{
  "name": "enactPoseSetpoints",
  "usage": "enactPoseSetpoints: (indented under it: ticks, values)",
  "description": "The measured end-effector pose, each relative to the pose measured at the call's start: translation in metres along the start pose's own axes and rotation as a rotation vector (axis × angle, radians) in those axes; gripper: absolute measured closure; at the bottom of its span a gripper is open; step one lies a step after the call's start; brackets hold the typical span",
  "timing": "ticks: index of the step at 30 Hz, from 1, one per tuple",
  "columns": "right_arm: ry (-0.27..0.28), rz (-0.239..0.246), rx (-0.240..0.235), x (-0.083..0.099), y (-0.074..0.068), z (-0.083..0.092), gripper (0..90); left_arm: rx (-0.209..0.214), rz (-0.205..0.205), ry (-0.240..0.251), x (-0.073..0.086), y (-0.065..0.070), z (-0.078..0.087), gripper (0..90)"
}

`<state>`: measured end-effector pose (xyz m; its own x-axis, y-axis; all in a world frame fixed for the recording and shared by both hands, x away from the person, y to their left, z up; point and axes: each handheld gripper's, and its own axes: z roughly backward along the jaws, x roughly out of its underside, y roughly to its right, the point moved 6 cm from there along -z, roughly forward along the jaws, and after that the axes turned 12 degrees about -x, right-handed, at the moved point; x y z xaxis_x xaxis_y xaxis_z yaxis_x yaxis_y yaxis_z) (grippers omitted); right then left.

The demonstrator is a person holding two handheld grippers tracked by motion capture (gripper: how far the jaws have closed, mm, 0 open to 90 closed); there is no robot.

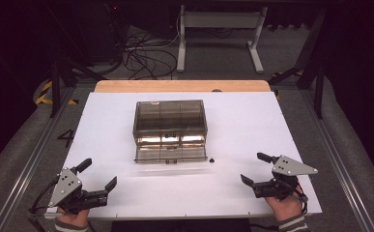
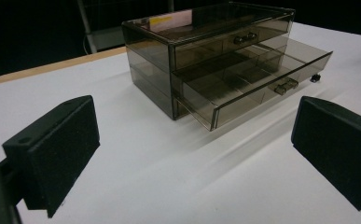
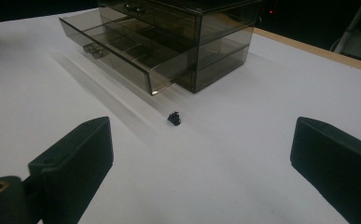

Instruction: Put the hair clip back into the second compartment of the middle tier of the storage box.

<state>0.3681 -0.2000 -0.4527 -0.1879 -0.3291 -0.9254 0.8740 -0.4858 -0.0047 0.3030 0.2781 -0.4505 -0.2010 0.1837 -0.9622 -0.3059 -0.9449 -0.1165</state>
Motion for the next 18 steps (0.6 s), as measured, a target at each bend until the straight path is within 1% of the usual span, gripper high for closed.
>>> enactPoseSetpoints:
  ticks: [4,9,12,18]
  values:
    - [-0.006,-0.010,-0.010,-0.005,0.002,-0.003,6.6,0.001,-0.001,0.001,0.000,0.000,0.000,1.7]
    - [-0.021,-0.002,-0.026,-0.014,0.003,-0.010,7.4,0.005,-0.003,-0.001,0.000,0.001,-0.001,1.8]
    - [-0.021,-0.001,-0.038,-0.020,0.004,-0.016,7.6,0.008,-0.006,-0.011,0.001,0.001,-0.001,1.8]
    - [-0.027,0.003,-0.062,-0.031,0.006,-0.027,7.6,0.004,-0.007,-0.006,0.001,0.001,0.001,1.8]
